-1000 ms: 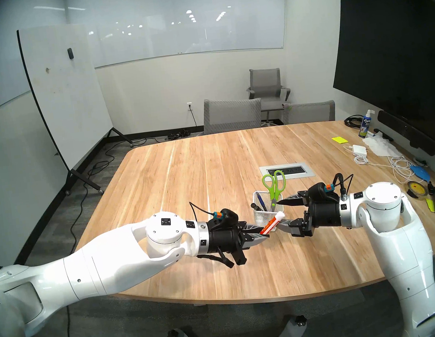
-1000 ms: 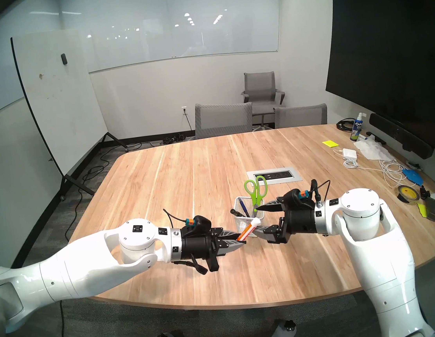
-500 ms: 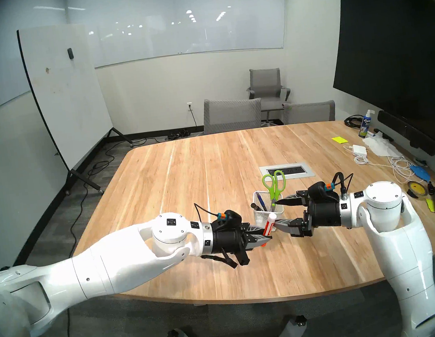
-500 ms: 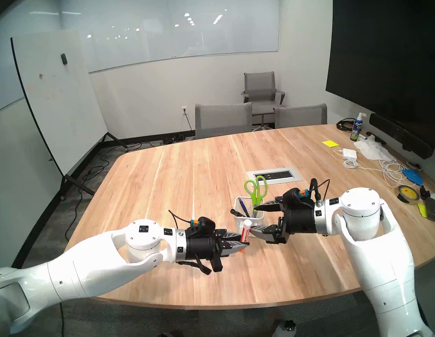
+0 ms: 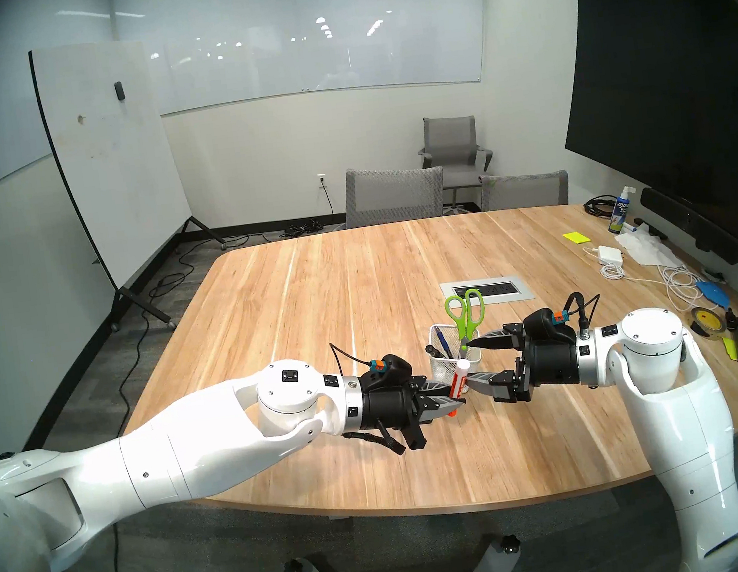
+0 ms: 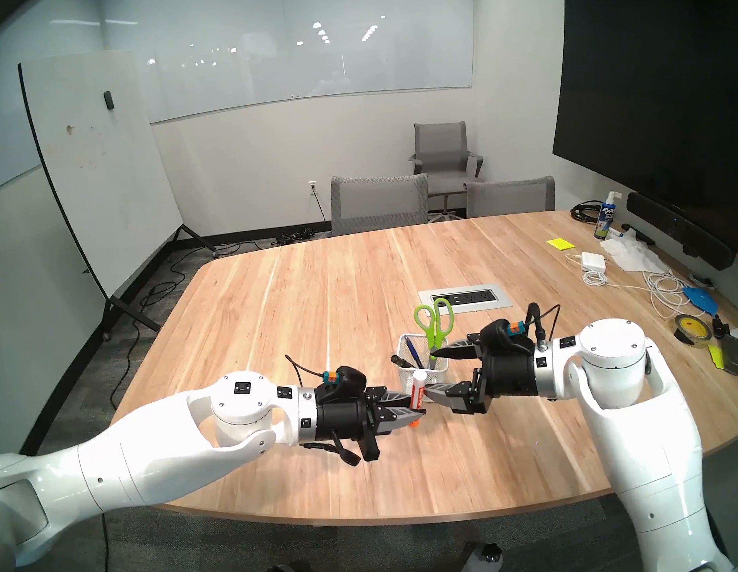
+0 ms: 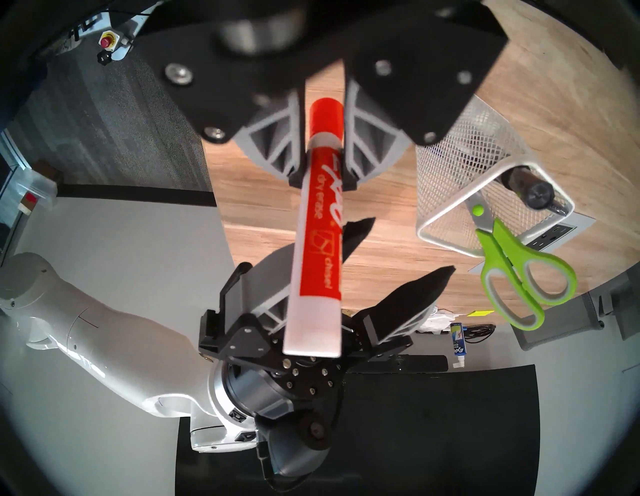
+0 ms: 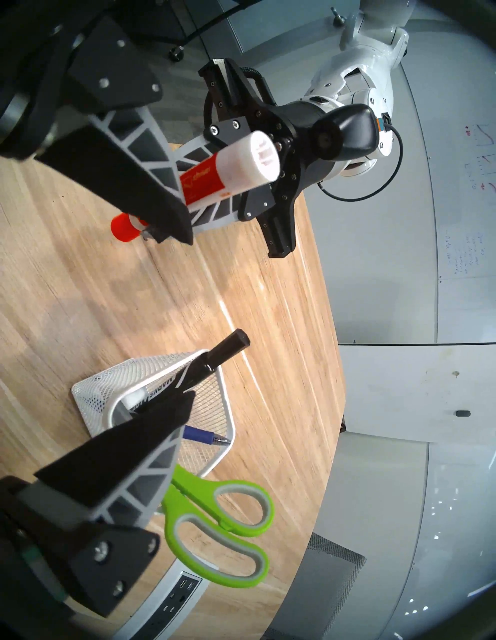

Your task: Place the pen, the marker, and the scissors into the pen holder

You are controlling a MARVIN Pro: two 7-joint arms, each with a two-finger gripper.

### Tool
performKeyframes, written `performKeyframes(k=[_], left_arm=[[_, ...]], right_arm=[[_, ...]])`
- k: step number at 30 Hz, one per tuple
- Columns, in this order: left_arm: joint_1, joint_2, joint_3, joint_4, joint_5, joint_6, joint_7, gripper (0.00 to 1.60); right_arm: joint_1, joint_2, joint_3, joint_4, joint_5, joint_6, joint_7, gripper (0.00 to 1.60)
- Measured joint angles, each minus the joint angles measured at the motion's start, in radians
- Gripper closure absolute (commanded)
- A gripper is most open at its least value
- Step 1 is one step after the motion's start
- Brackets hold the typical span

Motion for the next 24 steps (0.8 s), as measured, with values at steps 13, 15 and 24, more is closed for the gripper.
performKeyframes(k=[13, 15, 24], left_arm=[[0.045, 0.105, -0.004, -0.089, -0.011, -0.009, 0.059, 1.6], [0.048, 0.113, -0.004, -0.092, -0.011, -0.01, 0.063, 1.6], [0.046, 0.127, -0.004, -0.092, -0.011, -0.015, 0.069, 1.6]], right_arm=[[0.011, 0.013, 0.008, 0.018, 0.009, -0.007, 0.053, 0.0], [0.014, 0.022, 0.009, 0.018, 0.017, -0.007, 0.083, 0.0], [0.026, 0.062, 0.017, 0.016, 0.051, -0.001, 0.182, 0.0]])
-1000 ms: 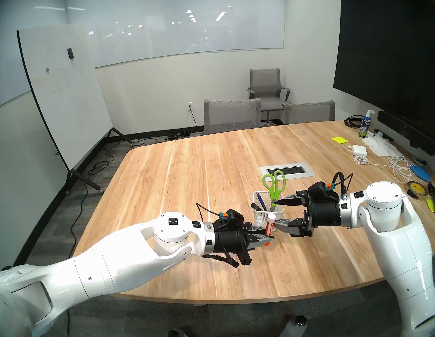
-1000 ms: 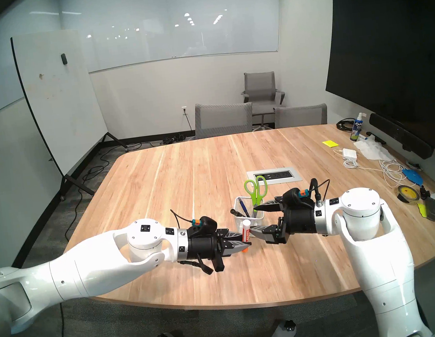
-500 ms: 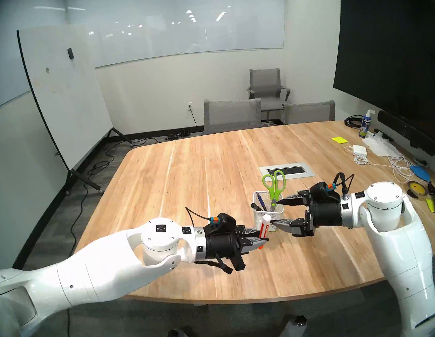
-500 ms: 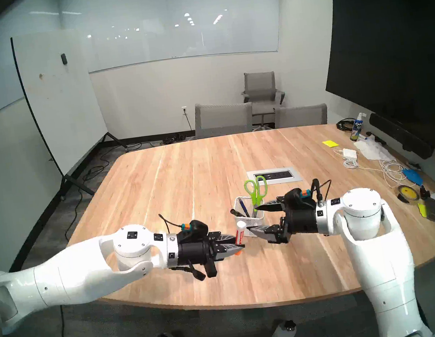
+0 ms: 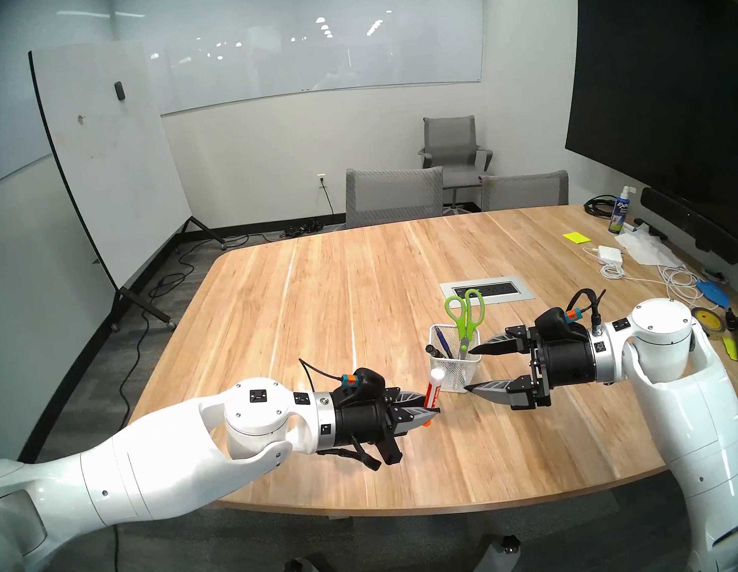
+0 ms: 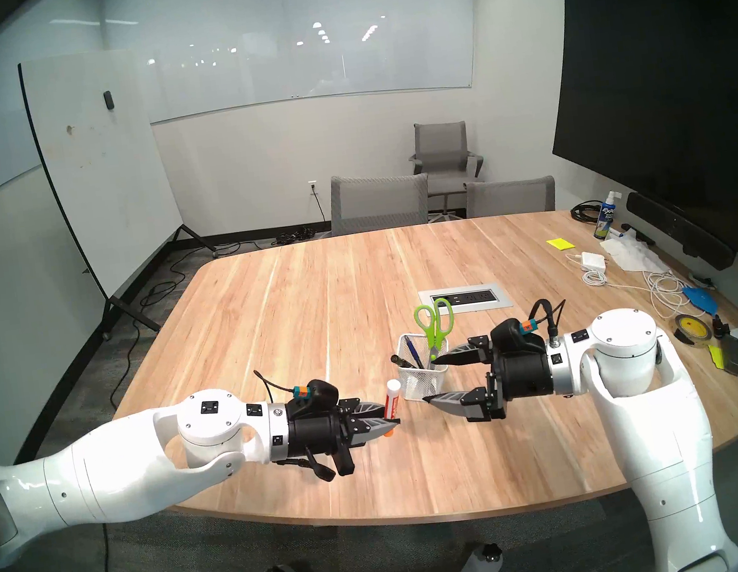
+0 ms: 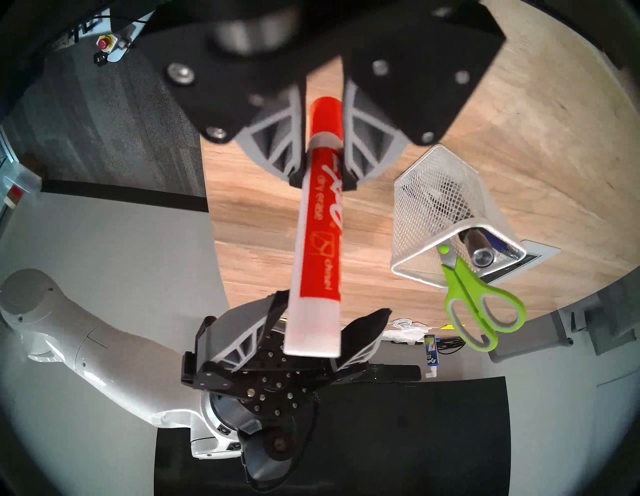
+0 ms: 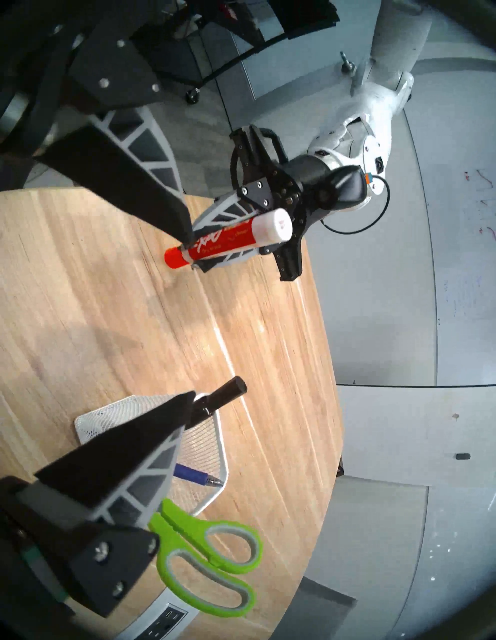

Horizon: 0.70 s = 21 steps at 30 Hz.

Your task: Place the pen, the marker, and the scissors into the pen holder

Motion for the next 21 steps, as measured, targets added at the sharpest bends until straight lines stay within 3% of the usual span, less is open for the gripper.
performKeyframes(k=[21], left_arm=[[-0.02, -0.06, 0.001, 0.041, 0.016, -0.01, -0.027, 1.6]], right_arm=[[-0.015, 0.088, -0.035, -0.039, 0.123, 0.019, -0.02, 0.0]])
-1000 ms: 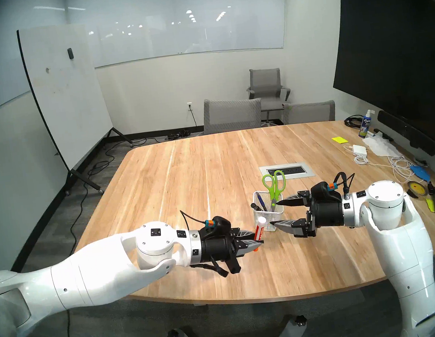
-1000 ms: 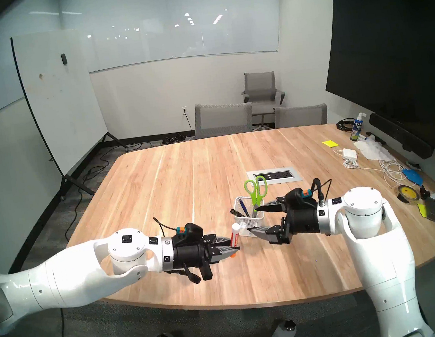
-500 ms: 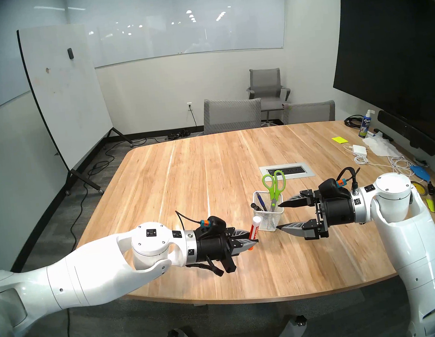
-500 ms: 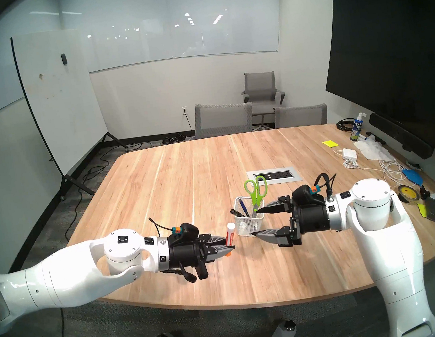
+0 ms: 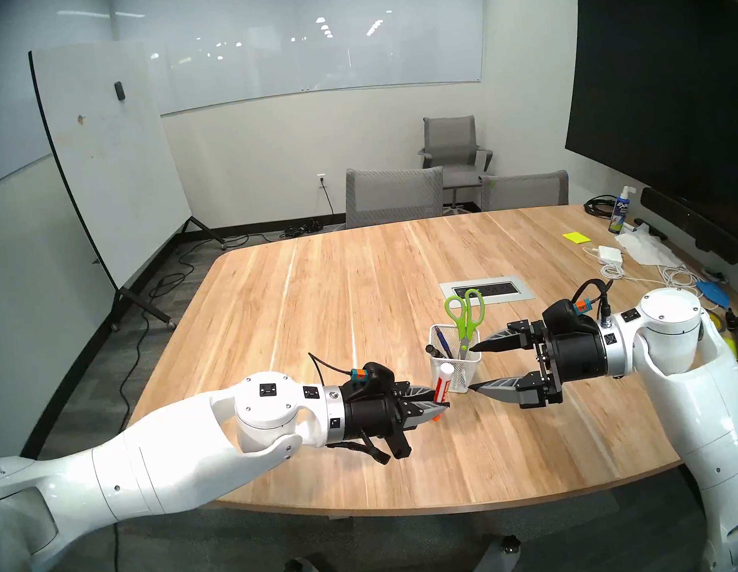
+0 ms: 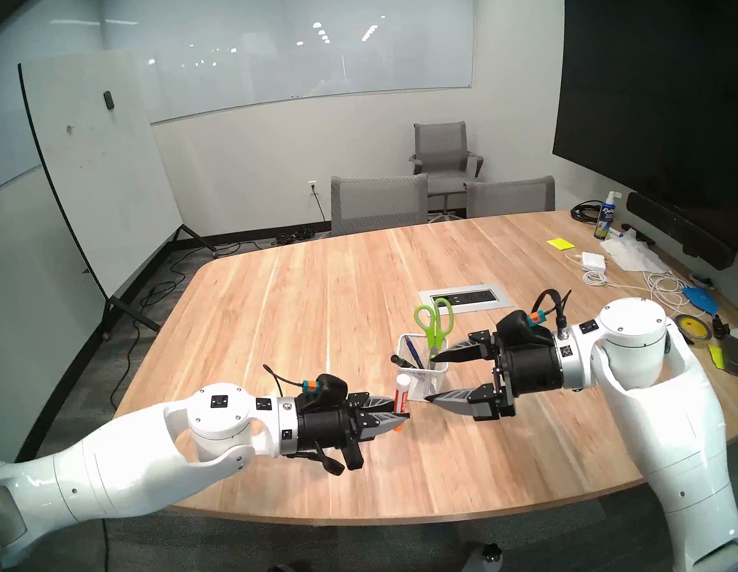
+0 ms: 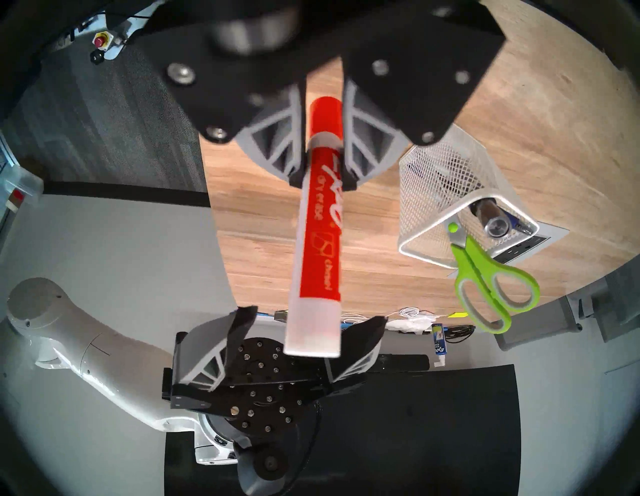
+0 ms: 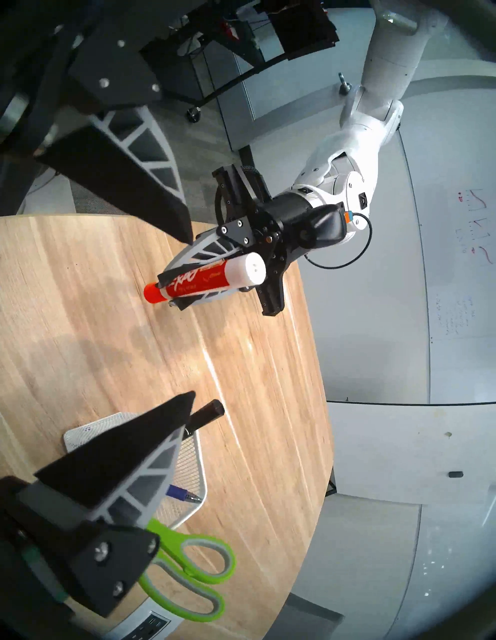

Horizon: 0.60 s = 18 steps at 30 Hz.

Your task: Place the pen, the marker, and the scissors into the pen holder

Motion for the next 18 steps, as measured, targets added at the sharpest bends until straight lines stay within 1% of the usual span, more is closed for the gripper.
performKeyframes(k=[7, 18], left_arm=[[-0.004, -0.02, 0.0, 0.027, 0.004, -0.003, -0.011, 1.6], [-0.014, -0.058, -0.001, 0.057, 0.008, -0.005, -0.026, 1.6]], right_arm=[[-0.011, 0.029, -0.015, -0.006, 0.031, -0.014, 0.011, 0.0], [-0.018, 0.06, -0.034, -0.01, 0.061, -0.031, 0.028, 0.0]])
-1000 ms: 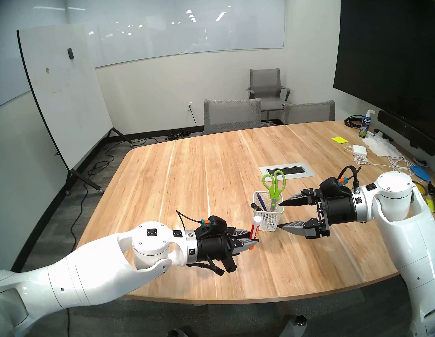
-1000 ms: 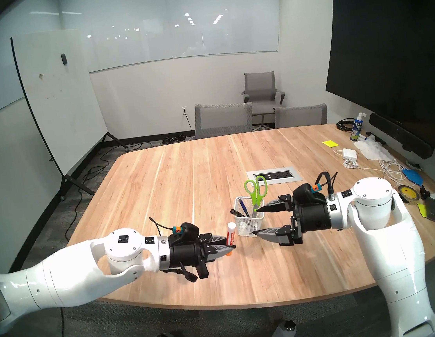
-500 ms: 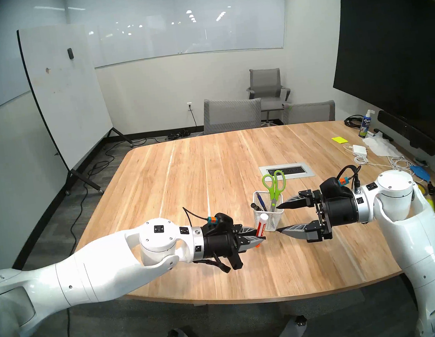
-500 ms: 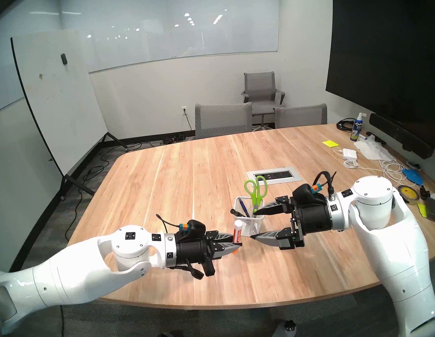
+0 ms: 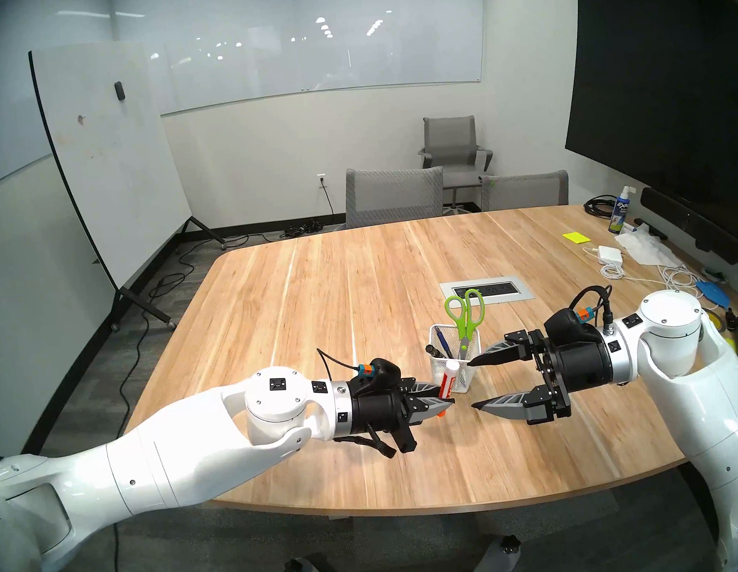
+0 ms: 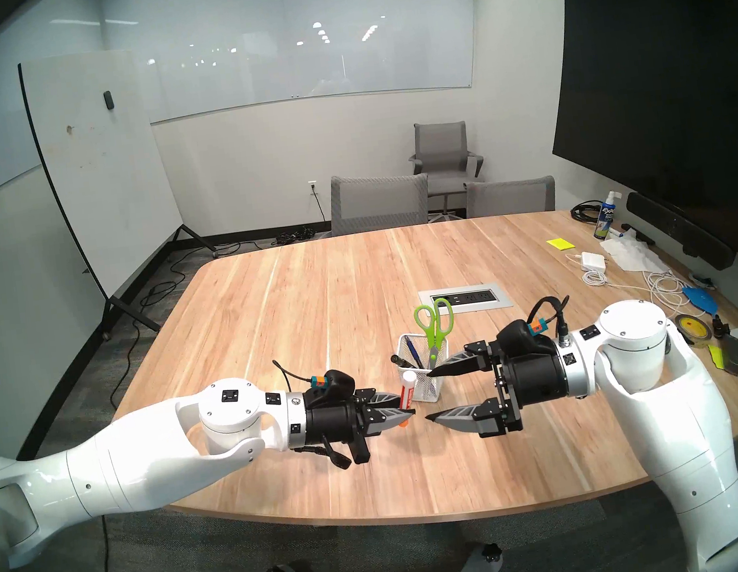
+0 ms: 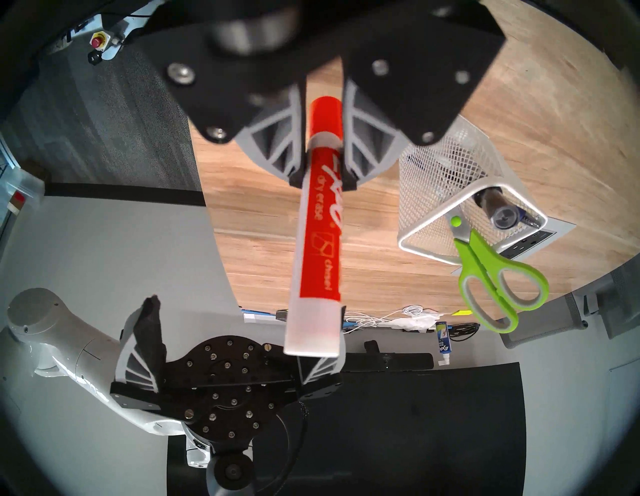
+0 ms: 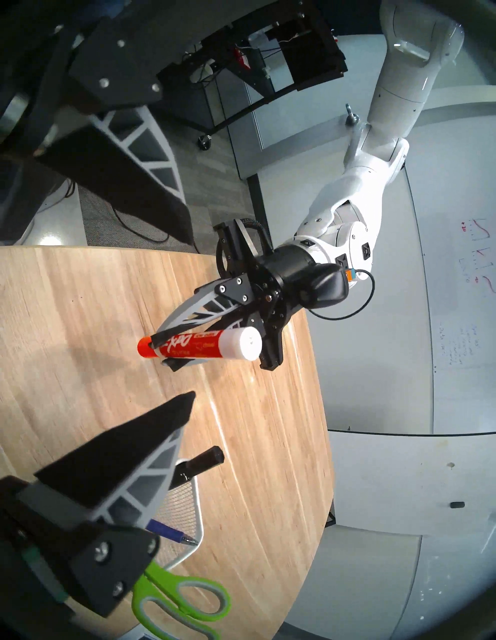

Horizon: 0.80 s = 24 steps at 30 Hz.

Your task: Place the pen, the marker, and the scissors into the pen holder

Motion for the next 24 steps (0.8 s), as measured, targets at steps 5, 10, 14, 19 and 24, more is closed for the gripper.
performKeyframes(k=[5, 10, 14, 19, 24], left_arm=[[-0.003, -0.018, 0.0, -0.004, 0.001, 0.0, -0.001, 1.6], [-0.003, -0.03, 0.0, -0.016, 0.001, -0.001, 0.012, 1.6], [-0.003, -0.038, 0.001, -0.026, 0.002, -0.001, 0.024, 1.6], [-0.002, -0.044, 0.003, -0.031, 0.003, -0.001, 0.032, 1.6], [-0.002, -0.048, 0.005, -0.032, 0.003, -0.003, 0.036, 1.6]], right_arm=[[0.001, 0.009, -0.002, 0.001, 0.009, -0.005, 0.004, 0.0], [0.001, 0.016, -0.001, 0.005, 0.016, -0.009, 0.007, 0.0], [0.002, 0.02, -0.001, 0.01, 0.02, -0.014, 0.011, 0.0], [0.002, 0.023, -0.001, 0.012, 0.024, -0.018, 0.015, 0.0], [0.0, 0.025, -0.001, 0.012, 0.025, -0.02, 0.016, 0.0]])
